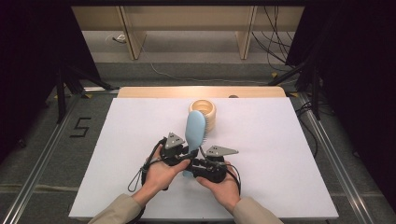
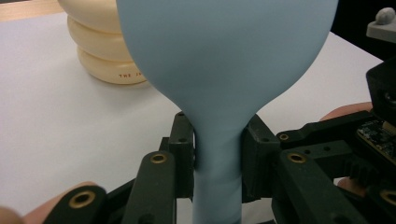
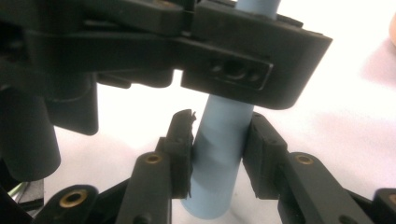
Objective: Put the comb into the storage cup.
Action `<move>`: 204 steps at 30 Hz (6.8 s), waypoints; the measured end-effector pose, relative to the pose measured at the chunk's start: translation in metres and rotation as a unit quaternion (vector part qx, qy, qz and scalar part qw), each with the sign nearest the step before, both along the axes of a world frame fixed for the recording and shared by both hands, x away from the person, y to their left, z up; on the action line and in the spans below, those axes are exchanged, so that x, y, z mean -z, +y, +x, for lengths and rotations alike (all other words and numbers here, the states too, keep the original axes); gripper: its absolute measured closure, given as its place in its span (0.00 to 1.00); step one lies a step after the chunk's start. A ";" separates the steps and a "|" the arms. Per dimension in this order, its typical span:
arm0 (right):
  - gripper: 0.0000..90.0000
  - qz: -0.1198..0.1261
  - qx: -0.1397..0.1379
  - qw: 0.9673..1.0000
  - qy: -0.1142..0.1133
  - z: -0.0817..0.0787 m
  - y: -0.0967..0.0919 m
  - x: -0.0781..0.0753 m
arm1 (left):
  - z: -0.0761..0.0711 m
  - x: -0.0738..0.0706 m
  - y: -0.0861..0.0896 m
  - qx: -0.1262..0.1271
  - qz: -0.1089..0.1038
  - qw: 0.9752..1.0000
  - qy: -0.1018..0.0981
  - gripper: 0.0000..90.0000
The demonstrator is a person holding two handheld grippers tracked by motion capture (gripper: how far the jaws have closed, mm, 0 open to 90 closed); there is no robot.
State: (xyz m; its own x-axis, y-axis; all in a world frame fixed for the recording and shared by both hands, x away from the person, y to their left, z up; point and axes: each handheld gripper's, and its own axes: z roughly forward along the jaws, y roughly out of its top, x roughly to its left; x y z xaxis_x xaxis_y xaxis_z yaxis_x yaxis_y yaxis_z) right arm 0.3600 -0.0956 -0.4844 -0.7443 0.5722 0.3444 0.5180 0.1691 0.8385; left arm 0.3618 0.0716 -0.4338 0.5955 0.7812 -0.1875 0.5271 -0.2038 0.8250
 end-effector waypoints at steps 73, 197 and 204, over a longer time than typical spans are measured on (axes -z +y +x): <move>0.75 0.102 0.037 0.992 0.070 0.016 -0.028 -0.006 | -0.015 -0.010 0.064 0.045 -0.015 0.998 -0.030 0.01; 0.75 0.096 0.039 0.994 0.043 0.055 -0.040 -0.030 | -0.016 0.031 0.128 -0.038 0.000 0.998 -0.044 0.01; 0.75 0.094 0.037 0.994 0.042 0.055 -0.040 -0.030 | -0.015 0.027 0.127 -0.039 -0.009 0.998 -0.046 0.02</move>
State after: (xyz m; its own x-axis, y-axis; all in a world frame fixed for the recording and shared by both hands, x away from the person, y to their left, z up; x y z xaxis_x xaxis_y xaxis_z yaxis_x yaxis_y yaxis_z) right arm 0.4153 -0.1352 -0.4545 -0.6671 0.5436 0.5094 0.5923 -0.0277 0.8053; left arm 0.3464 0.1982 -0.4606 0.5483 0.8228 -0.1498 0.4635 -0.1499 0.8733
